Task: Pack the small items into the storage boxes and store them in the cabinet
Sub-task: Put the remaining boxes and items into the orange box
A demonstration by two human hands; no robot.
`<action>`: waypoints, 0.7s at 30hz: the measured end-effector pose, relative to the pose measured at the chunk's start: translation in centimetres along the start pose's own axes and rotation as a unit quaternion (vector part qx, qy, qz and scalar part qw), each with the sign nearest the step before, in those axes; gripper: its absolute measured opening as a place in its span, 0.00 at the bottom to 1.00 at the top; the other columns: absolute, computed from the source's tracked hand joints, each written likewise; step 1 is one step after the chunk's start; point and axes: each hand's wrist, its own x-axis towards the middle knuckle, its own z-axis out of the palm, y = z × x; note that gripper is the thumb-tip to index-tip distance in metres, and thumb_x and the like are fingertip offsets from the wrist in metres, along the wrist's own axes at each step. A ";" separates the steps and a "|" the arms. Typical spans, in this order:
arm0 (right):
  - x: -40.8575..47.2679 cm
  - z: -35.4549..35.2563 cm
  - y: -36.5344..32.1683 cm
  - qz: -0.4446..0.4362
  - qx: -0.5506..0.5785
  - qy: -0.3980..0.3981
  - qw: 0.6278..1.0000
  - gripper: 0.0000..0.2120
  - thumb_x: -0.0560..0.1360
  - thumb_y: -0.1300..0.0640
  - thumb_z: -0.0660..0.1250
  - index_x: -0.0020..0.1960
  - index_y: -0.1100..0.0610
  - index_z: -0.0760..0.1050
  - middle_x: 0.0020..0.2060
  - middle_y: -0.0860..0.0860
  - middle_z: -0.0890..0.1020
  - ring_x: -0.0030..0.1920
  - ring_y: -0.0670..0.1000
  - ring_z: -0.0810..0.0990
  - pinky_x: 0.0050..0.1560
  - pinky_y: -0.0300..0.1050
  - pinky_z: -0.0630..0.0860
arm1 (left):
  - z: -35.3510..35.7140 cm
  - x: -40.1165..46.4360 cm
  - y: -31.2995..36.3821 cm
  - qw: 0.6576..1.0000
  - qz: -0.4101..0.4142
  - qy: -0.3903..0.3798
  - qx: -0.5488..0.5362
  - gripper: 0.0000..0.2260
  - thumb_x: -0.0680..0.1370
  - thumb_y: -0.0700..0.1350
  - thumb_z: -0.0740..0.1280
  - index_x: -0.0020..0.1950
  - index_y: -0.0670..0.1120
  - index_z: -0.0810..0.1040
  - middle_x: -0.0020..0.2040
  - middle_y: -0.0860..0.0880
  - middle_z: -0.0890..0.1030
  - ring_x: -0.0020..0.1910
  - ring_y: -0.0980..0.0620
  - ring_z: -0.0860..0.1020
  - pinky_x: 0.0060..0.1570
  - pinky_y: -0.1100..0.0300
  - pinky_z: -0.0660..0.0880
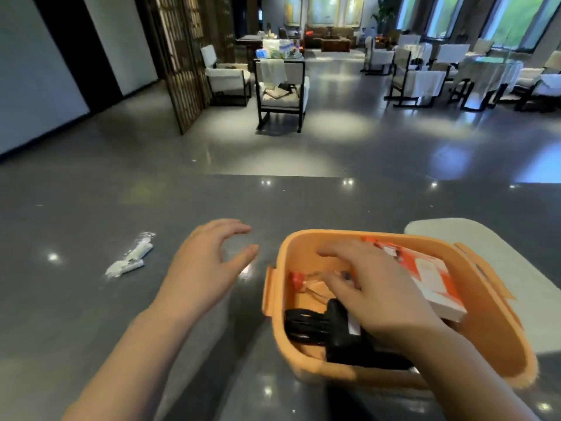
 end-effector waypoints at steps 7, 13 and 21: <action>3.2 7.6 -11.4 -0.138 0.063 -0.068 0.986 0.14 0.75 0.51 0.65 0.61 0.45 0.76 0.60 0.40 0.77 0.63 0.41 0.71 0.65 0.38 0.65 | -6.3 -6.4 -9.9 0.988 -0.147 0.043 0.036 0.11 0.71 0.46 0.73 0.53 0.49 0.82 0.57 0.53 0.80 0.60 0.54 0.75 0.57 0.70 0.62; 5.1 14.6 -15.9 -0.140 0.062 -0.142 0.978 0.15 0.76 0.49 0.63 0.62 0.43 0.74 0.60 0.36 0.75 0.62 0.39 0.71 0.60 0.34 0.66 | -8.2 -9.5 -16.9 0.976 -0.211 0.006 0.051 0.11 0.72 0.47 0.72 0.54 0.51 0.81 0.56 0.56 0.79 0.59 0.54 0.75 0.56 0.68 0.64; 11.3 22.6 -17.5 -0.022 0.076 -0.142 0.987 0.15 0.74 0.52 0.64 0.60 0.45 0.76 0.57 0.41 0.78 0.55 0.42 0.77 0.55 0.40 0.73 | -7.8 -4.3 -23.8 0.976 -0.210 0.015 0.050 0.14 0.72 0.44 0.70 0.57 0.53 0.79 0.58 0.55 0.78 0.59 0.52 0.74 0.59 0.60 0.68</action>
